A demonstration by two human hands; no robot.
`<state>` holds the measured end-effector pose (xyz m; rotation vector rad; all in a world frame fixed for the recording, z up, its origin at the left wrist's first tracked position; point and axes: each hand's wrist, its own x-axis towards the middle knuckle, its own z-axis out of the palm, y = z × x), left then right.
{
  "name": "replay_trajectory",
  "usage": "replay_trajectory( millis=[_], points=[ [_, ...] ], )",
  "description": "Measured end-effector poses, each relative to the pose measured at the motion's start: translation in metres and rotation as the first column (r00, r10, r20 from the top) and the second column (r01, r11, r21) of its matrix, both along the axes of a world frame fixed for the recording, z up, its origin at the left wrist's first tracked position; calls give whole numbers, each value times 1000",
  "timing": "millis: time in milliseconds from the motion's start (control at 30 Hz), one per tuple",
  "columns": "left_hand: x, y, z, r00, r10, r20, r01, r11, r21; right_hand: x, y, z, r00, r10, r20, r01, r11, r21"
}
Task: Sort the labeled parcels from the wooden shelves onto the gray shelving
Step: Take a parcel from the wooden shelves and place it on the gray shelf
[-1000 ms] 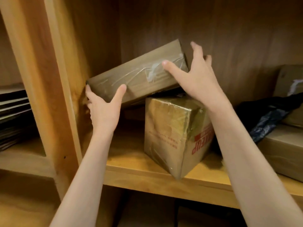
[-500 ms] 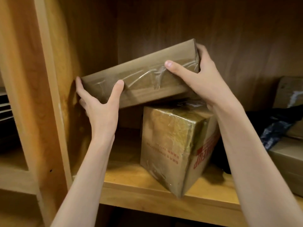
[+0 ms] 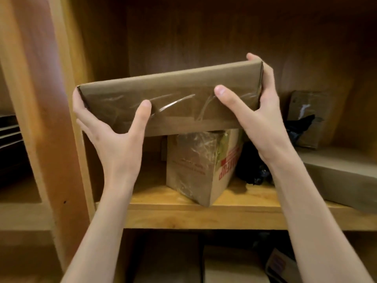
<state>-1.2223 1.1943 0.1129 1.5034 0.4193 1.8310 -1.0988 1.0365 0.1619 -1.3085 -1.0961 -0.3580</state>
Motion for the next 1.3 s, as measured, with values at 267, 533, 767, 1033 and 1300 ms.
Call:
replay_trajectory(
  millis=[267,533,767,1033,1300],
  points=[
    [-37,-51,-12,997,-73,36,68,990,126,-51,-59,-24,998,26,-59,-19,993,119],
    [-55,-121,-10,988,-151,18,146,977,156,-78,-143,-27,997,-54,-51,60,988,142],
    [-58,-208,-25,973,-203,-106,224,941,252,-95,-248,-48,984,-119,-131,146,964,221],
    [-67,-295,-18,811,453,-370,148,454,879,-126,-351,-73,948,-260,-185,281,954,101],
    [-77,-339,-31,845,148,-514,342,590,732,-155,-392,-74,902,-415,-117,418,908,0]
  ],
)
